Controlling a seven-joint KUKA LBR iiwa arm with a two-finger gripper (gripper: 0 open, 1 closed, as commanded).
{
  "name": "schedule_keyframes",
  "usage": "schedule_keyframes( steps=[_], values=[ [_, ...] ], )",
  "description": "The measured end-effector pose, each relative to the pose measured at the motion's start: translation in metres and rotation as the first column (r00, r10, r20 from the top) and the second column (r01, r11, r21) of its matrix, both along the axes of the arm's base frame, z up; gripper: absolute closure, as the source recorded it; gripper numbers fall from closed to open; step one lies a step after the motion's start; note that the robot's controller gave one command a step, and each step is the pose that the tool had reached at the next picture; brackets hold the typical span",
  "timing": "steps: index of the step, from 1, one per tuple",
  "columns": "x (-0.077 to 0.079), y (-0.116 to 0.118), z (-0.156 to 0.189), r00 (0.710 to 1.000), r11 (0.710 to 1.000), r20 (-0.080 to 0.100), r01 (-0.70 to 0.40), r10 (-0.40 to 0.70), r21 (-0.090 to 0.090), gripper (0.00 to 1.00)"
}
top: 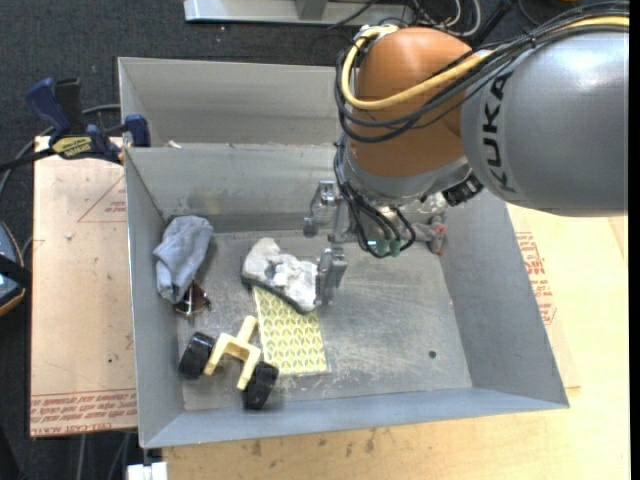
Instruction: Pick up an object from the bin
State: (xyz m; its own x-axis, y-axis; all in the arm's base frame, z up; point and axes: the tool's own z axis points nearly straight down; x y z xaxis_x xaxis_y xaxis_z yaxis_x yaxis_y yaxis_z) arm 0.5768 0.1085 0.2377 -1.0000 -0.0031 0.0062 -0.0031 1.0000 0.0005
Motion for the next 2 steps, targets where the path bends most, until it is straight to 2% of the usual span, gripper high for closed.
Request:
schedule_keyframes(
  steps=[1, 2],
  values=[
    [0.002, -0.001, 0.004, 1.000, 1.000, 0.007, 0.003, -0.003, 0.001, 0.00],
    [0.008, -0.001, -0.060, 0.999, 0.999, 0.013, 0.053, -0.053, 0.002, 0.00]
  ],
)
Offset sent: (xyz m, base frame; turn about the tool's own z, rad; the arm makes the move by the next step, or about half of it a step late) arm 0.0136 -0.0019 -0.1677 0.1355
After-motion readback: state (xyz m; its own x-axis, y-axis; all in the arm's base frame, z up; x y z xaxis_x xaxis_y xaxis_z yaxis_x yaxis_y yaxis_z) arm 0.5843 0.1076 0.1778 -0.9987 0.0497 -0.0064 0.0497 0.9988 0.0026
